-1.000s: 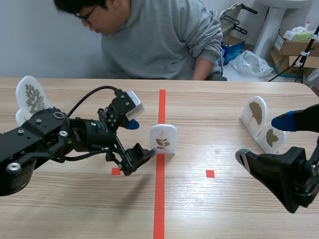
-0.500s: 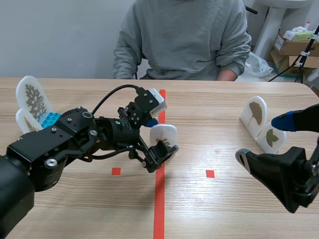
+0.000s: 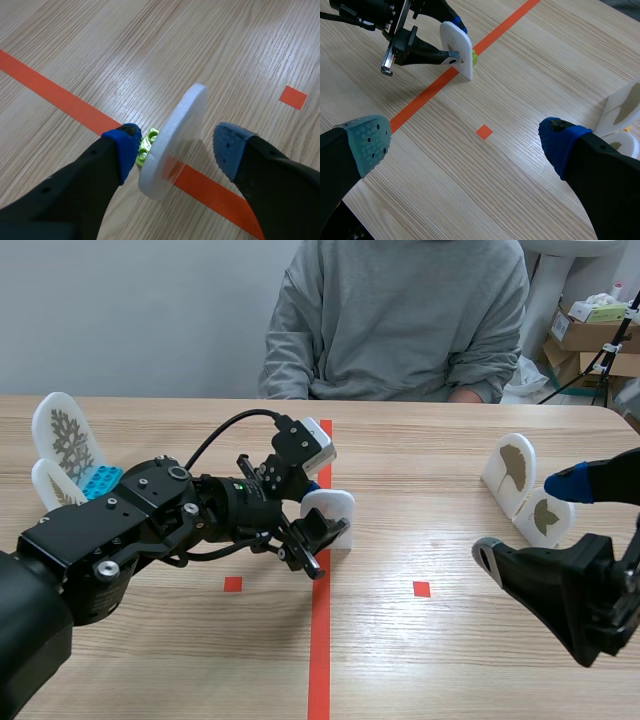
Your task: Do the leaf sorting experiment
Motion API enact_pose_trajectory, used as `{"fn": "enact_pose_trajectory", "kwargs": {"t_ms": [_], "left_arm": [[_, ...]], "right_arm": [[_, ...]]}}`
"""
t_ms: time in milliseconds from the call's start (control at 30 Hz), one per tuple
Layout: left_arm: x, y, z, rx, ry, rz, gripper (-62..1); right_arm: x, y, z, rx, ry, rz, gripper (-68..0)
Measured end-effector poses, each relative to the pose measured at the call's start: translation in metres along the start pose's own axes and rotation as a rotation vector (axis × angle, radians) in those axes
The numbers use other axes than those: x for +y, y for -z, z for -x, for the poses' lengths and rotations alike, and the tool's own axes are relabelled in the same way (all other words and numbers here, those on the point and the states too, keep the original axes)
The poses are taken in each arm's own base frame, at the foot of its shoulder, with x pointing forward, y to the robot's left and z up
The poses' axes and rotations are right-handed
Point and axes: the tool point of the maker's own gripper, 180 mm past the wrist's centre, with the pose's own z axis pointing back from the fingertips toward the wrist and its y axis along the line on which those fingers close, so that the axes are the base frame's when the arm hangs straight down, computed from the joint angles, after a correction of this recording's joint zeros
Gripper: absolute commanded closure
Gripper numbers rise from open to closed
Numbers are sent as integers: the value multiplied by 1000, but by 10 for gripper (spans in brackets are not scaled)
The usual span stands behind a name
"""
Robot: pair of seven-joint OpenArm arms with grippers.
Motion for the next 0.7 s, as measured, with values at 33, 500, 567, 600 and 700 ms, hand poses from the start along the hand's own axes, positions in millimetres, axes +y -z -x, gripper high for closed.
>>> {"fn": "enact_pose_trajectory", "kwargs": {"t_ms": [33,500,567,600,700], "left_arm": [[0,0,0,0,0,0,-248],[-1,0,0,-4,-3,3,-57],[-4,0,0,-5,-3,20,-56],[-6,-1,-1,-5,-2,32,-55],[-16,-6,-15,-54,-24,74,-46]], "right_arm": [[0,0,0,-1,0,0,-606],[0,0,-1,-3,0,0,-604],[0,0,-1,-5,0,0,-604],[0,0,-1,-5,0,0,-604],[0,0,-1,-5,-1,0,-604]]}}
